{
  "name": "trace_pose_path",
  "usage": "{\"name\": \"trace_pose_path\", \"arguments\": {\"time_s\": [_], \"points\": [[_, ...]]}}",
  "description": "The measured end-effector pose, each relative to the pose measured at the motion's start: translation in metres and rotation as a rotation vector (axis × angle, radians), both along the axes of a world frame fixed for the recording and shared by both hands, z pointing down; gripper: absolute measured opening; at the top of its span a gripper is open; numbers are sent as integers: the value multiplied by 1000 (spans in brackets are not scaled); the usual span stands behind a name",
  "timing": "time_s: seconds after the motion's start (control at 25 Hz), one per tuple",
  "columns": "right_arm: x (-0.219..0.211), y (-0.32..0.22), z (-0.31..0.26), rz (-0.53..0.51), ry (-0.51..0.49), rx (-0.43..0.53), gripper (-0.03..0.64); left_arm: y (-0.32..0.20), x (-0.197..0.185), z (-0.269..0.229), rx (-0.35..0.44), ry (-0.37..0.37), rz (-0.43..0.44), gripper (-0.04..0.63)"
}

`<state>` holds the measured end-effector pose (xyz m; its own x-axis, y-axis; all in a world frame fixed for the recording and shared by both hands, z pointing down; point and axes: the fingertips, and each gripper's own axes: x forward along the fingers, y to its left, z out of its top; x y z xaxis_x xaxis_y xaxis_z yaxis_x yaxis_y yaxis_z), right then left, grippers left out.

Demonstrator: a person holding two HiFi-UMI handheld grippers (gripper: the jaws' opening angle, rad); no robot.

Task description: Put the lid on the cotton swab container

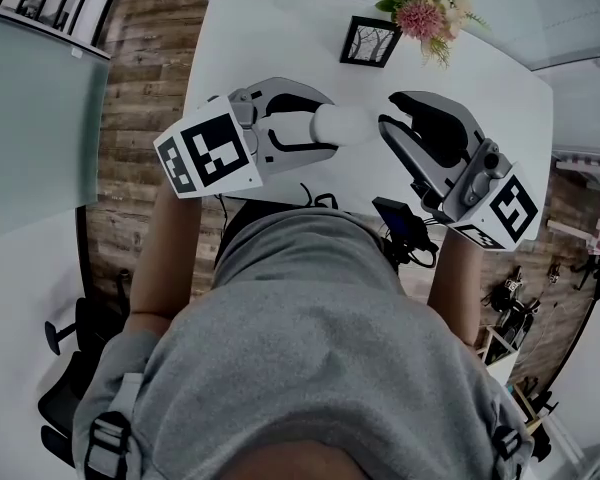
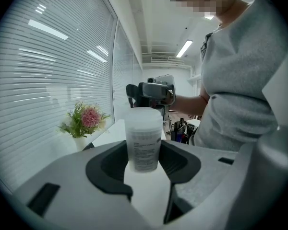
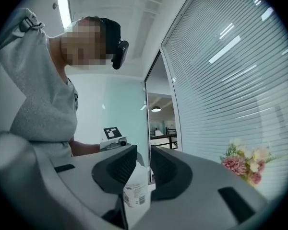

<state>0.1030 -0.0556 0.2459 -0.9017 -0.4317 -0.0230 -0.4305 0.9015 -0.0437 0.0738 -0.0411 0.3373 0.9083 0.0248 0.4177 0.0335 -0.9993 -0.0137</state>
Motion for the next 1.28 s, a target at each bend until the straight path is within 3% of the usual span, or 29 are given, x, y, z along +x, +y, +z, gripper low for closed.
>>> {"name": "trace_pose_path", "arguments": {"time_s": [0.16, 0.48, 0.88, 1.08, 1.28], "points": [[11, -6, -4, 60, -30, 10, 46, -8, -2, -2, 3, 12, -37, 195], [23, -14, 6, 159, 1, 1, 31, -18, -8, 2, 7, 11, -91, 195], [55, -27, 12, 376, 23, 43, 31, -56, -26, 8, 10, 74, -318, 195], [68, -28, 14, 457, 31, 59, 31, -73, -40, 14, 77, 30, -451, 195], [79, -29, 17, 517, 20, 56, 29, -88, -57, 7, 83, 98, -588, 195]]}}
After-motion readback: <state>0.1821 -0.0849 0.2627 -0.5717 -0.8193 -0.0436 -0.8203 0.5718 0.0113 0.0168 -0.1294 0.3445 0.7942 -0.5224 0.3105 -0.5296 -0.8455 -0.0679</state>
